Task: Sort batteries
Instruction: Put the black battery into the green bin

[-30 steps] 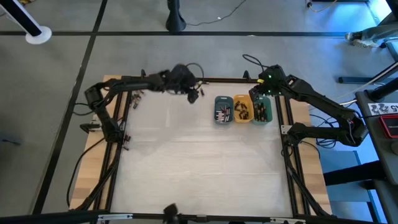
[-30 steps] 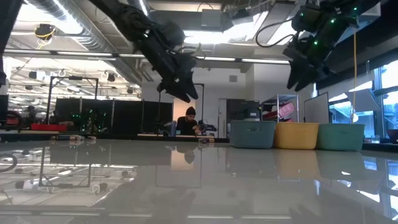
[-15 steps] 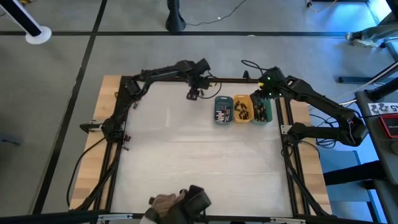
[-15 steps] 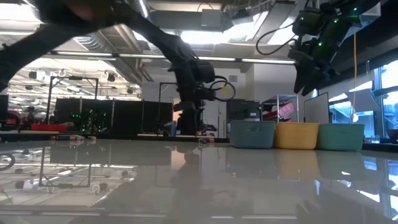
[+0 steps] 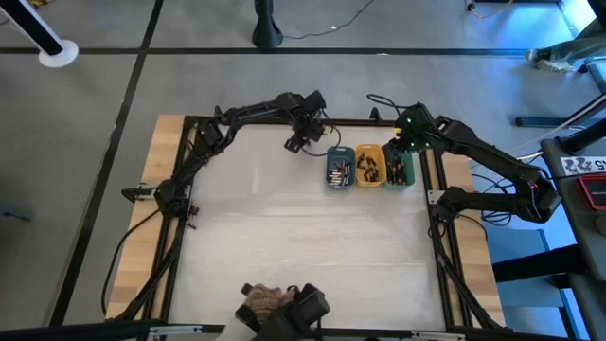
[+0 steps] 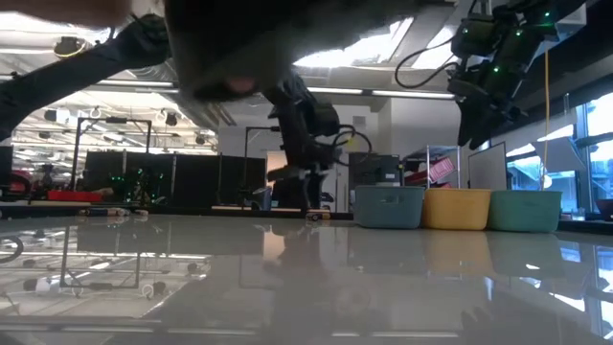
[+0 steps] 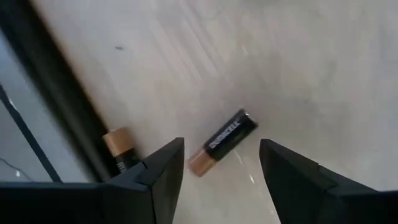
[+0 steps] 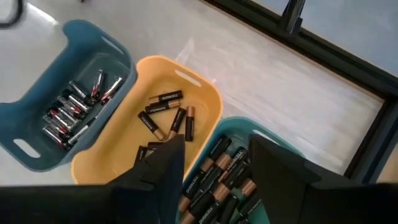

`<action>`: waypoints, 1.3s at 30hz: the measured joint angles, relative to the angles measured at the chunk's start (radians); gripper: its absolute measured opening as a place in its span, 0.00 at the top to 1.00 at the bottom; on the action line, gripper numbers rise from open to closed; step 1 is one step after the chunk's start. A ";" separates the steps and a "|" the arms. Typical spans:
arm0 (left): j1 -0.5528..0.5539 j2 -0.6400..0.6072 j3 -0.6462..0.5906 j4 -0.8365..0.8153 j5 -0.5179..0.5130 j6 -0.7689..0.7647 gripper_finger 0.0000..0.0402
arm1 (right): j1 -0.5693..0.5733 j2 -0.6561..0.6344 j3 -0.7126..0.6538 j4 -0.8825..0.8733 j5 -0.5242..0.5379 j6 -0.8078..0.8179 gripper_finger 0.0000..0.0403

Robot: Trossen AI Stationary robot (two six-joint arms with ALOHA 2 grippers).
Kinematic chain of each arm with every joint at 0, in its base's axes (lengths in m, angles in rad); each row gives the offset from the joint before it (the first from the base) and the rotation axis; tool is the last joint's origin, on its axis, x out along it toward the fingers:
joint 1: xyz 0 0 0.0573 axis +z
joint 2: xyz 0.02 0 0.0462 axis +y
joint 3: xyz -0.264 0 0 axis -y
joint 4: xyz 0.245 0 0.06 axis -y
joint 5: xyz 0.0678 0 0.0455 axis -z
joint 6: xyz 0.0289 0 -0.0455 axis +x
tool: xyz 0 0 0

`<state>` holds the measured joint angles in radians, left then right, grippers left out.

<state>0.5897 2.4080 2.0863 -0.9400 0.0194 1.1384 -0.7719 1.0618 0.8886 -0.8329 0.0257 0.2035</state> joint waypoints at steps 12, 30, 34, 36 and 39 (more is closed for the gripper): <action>0.004 0.035 0.002 -0.061 -0.028 -0.014 0.61 | 0.000 0.000 0.000 -0.038 -0.015 0.009 0.55; 0.020 0.035 -0.003 -0.125 0.018 -0.182 0.89 | 0.000 0.000 0.000 -0.035 -0.096 0.061 0.55; 0.020 0.023 -0.006 -0.126 0.022 -0.231 0.91 | 0.000 -0.013 0.000 0.015 -0.117 0.049 0.55; 0.024 0.005 -0.009 -0.130 0.033 -0.260 0.91 | 0.000 -0.028 0.000 0.065 -0.123 0.049 0.55; 0.035 -0.046 -0.007 -0.122 0.120 -0.316 0.91 | 0.000 -0.061 0.000 0.167 -0.142 0.047 0.55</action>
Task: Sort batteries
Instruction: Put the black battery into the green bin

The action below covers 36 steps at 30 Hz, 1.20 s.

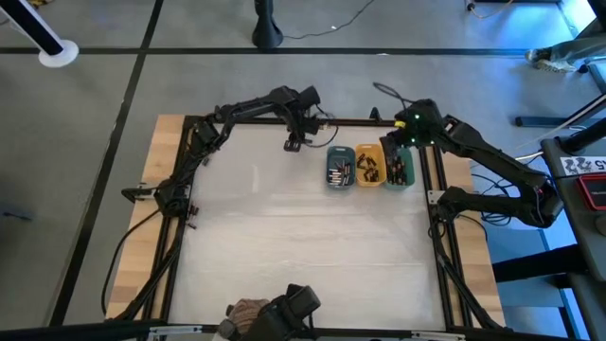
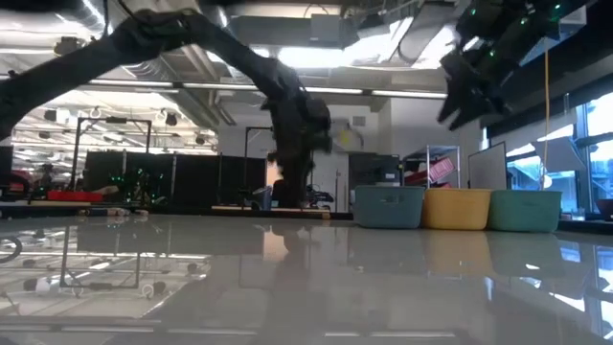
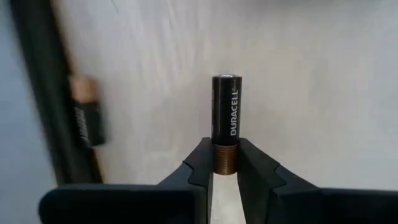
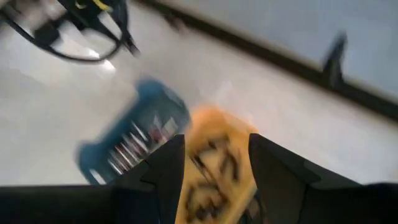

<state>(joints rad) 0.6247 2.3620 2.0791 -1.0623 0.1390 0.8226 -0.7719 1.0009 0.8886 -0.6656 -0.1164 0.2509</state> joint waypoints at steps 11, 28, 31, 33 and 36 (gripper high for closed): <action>-0.010 -0.148 0.004 0.170 0.777 -0.292 0.91 | 0.058 -0.010 0.000 0.396 -0.399 -0.056 0.55; -0.167 -0.204 0.004 0.639 0.684 -0.547 0.88 | 0.225 -0.004 0.000 0.492 -0.313 -0.154 0.55; -0.166 -0.200 0.003 0.654 0.681 -0.562 0.88 | 0.225 -0.003 0.000 0.483 -0.296 -0.154 0.55; -0.166 -0.200 0.003 0.653 0.680 -0.562 0.88 | 0.225 -0.002 0.000 0.486 -0.292 -0.156 0.55; -0.167 -0.200 0.003 0.654 0.681 -0.562 0.89 | 0.225 -0.002 0.000 0.486 -0.284 -0.161 0.55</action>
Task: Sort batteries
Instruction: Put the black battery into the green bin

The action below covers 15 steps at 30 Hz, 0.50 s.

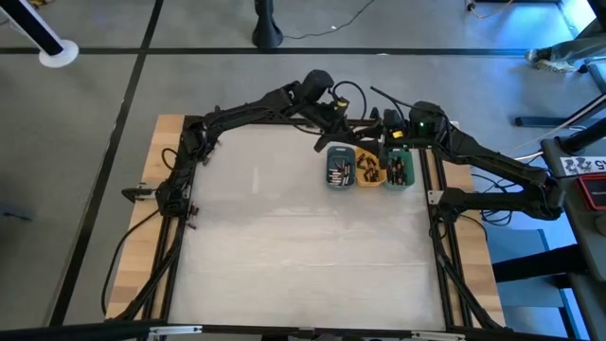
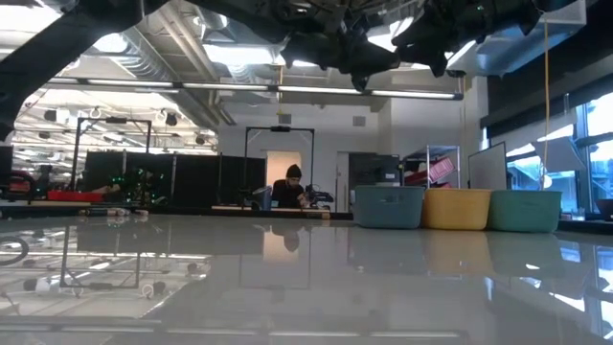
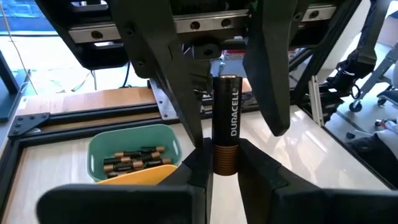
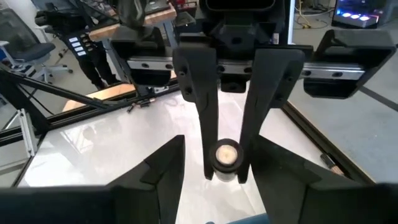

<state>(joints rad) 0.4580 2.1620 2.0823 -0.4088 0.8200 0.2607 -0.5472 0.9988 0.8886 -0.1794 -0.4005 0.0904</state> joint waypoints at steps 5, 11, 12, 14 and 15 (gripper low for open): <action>0.000 0.000 0.000 0.001 0.000 -0.004 0.88 | 0.000 0.001 0.000 -0.001 0.001 -0.017 0.62; 0.000 0.000 0.000 -0.003 0.000 -0.007 0.88 | 0.000 0.000 0.000 -0.012 0.035 -0.047 0.89; 0.000 0.000 0.000 -0.003 -0.002 -0.011 0.88 | 0.000 0.000 0.000 -0.012 0.039 -0.050 0.89; -0.001 0.000 0.000 -0.016 -0.004 0.003 0.86 | 0.000 0.000 0.000 -0.014 0.049 -0.047 0.89; -0.001 0.000 0.000 -0.031 -0.005 0.018 0.84 | -0.001 0.001 0.000 -0.020 0.049 -0.046 0.89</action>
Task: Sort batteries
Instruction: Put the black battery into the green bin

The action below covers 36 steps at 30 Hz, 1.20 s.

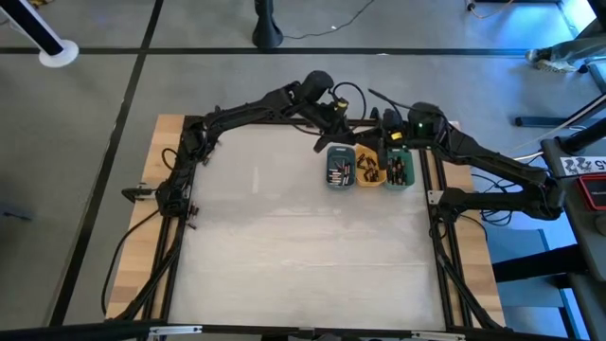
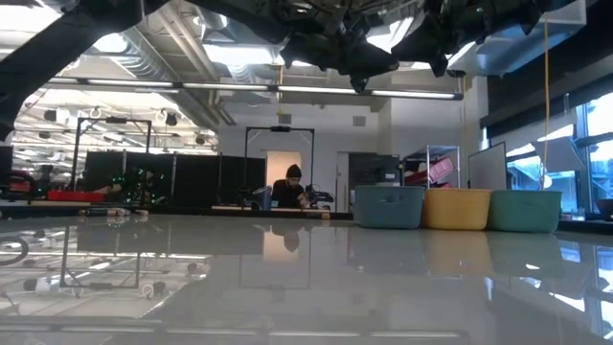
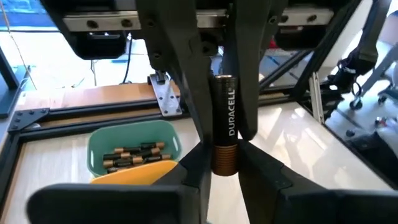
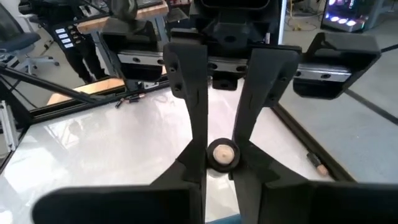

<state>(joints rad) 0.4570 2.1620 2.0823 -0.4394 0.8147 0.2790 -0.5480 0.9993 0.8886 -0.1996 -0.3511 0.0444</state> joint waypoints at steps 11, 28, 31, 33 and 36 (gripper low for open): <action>0.017 0.000 0.000 -0.269 -0.435 0.115 0.56 | -0.005 -0.062 0.000 -0.228 0.307 -0.024 0.89; 0.154 0.016 -0.093 -0.349 -0.678 0.077 0.52 | -0.196 0.088 -0.118 -0.626 0.314 0.088 0.89; 0.161 0.016 -0.126 -0.356 -0.677 0.068 0.52 | -0.235 0.122 -0.164 -0.602 0.257 0.082 0.89; 0.160 0.016 -0.145 -0.367 -0.677 0.068 0.52 | -0.255 0.142 -0.181 -0.610 0.252 0.082 0.89; 0.158 0.017 -0.166 -0.364 -0.677 0.071 0.52 | -0.275 0.171 -0.197 -0.623 0.243 0.087 0.89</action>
<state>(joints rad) 0.6155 2.1788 1.9162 -0.8035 0.1379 0.3505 -0.8226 1.1707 0.6917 -0.8225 -0.1084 0.1309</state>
